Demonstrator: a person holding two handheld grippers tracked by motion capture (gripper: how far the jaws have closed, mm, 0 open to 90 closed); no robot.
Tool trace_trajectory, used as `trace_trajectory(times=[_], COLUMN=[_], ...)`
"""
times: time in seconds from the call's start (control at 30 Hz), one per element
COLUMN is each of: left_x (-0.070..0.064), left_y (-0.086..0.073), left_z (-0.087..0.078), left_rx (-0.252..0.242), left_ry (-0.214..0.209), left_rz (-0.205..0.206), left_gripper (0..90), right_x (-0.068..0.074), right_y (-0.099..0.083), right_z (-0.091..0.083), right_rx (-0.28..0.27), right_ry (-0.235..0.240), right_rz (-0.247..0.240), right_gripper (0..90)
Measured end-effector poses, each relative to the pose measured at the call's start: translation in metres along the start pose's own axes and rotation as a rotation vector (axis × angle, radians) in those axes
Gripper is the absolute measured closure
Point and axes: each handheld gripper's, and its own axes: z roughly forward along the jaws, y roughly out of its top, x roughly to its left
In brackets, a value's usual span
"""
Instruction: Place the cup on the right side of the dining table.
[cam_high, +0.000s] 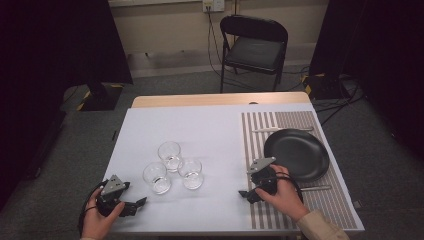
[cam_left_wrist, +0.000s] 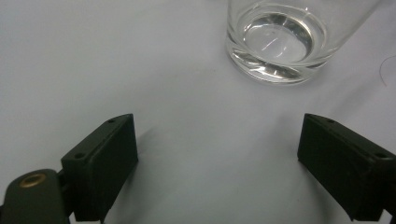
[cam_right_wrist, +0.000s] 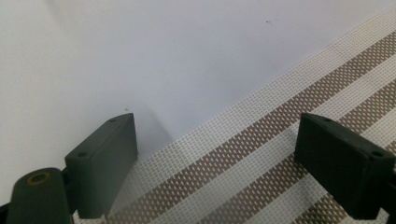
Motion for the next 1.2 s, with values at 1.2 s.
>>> trace_trajectory(times=[1.2], left_x=[0.001], left_y=[-0.001], left_z=[0.0], left_rx=[-0.009], left_ry=[0.0], left_rz=[0.012], left_gripper=[10.8], right_x=[0.004], right_y=[0.04], right_z=[0.002], right_rx=[0.098], right_ry=[0.079], right_rz=[-0.019], right_gripper=[15.5])
